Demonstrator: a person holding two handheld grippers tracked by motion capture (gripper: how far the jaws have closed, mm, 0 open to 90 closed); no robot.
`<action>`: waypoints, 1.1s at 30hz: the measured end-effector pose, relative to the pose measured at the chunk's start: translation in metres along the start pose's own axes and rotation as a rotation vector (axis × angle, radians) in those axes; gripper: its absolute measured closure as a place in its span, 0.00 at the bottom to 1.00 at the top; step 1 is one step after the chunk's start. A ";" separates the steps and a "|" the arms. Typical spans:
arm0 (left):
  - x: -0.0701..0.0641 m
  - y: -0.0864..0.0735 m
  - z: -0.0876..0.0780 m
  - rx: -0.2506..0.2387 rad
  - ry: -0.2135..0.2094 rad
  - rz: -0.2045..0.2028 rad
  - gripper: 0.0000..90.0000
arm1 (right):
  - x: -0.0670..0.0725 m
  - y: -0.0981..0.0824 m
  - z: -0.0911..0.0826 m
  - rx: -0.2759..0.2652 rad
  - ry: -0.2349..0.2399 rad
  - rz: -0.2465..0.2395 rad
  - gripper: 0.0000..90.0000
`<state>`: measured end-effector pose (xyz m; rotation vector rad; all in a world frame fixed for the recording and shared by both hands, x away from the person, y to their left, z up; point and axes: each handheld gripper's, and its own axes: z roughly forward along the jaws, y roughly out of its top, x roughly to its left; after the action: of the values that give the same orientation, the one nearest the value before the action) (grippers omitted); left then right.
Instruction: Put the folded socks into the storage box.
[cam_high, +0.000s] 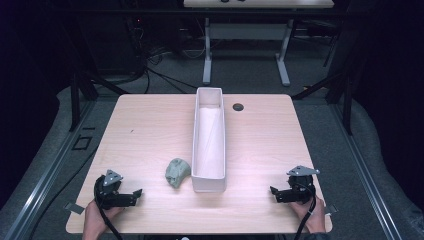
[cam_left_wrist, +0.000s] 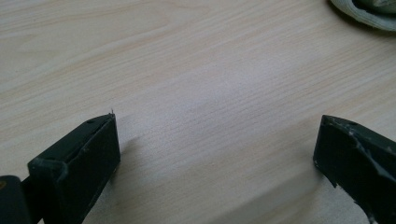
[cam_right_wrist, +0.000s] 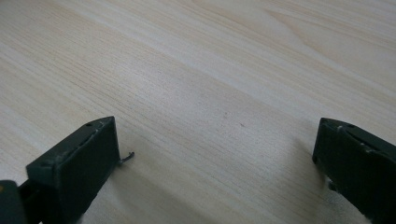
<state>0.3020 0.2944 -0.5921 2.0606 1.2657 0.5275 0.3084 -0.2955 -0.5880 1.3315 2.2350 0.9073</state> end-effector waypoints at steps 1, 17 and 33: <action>-0.001 0.000 0.000 -0.001 0.002 -0.004 0.00 | 0.000 0.000 0.000 0.000 -0.001 0.000 0.00; -0.004 -0.002 -0.006 -0.035 -0.011 -0.022 0.00 | 0.000 -0.001 0.000 -0.004 0.000 0.002 0.00; -0.020 0.032 -0.018 0.016 -0.048 0.031 0.00 | 0.001 -0.001 0.001 -0.013 -0.004 0.007 0.00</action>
<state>0.3014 0.2722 -0.5569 2.0970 1.2159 0.4801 0.3076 -0.2949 -0.5892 1.3354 2.2192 0.9188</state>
